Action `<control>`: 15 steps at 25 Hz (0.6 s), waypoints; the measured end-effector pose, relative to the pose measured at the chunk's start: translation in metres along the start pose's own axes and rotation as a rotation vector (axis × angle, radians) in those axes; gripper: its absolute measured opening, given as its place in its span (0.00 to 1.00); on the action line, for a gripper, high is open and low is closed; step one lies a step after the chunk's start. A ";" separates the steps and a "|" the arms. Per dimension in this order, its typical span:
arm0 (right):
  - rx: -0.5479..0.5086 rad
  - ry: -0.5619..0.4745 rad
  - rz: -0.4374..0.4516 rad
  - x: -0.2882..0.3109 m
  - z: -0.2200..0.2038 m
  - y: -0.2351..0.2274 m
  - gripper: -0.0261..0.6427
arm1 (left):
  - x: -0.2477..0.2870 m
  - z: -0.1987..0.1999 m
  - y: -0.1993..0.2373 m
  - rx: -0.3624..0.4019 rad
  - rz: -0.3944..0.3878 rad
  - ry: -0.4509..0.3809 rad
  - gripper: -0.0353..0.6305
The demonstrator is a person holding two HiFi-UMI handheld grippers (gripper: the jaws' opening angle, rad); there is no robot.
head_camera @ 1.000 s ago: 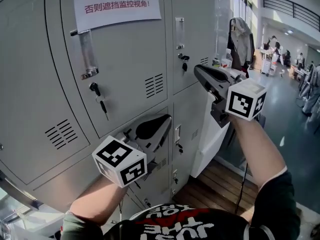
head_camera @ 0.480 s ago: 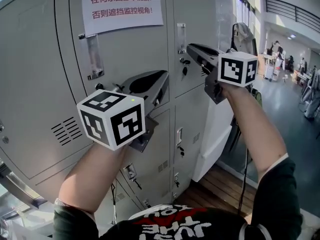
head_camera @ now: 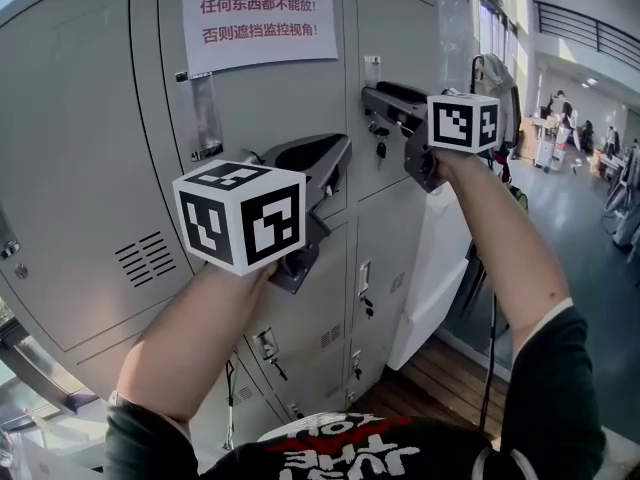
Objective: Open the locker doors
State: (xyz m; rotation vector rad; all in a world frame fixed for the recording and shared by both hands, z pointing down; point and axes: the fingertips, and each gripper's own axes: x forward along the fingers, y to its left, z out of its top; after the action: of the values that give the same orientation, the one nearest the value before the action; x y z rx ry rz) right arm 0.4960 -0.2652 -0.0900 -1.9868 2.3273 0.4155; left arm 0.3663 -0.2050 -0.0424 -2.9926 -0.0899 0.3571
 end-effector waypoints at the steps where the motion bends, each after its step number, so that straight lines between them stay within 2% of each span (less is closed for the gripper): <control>1: 0.002 0.000 0.006 0.002 0.000 0.000 0.32 | 0.000 0.000 0.000 -0.001 -0.001 0.001 0.06; 6: 0.030 0.000 0.044 0.010 -0.001 0.002 0.36 | -0.001 0.001 0.000 -0.008 -0.005 0.000 0.06; 15: 0.061 0.003 0.096 0.021 -0.008 0.003 0.37 | -0.006 0.002 0.005 -0.013 0.003 -0.003 0.06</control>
State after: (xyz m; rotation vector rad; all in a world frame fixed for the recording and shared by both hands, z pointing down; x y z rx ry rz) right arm 0.4909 -0.2867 -0.0865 -1.8568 2.4130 0.3432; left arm 0.3603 -0.2101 -0.0436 -3.0058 -0.0883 0.3629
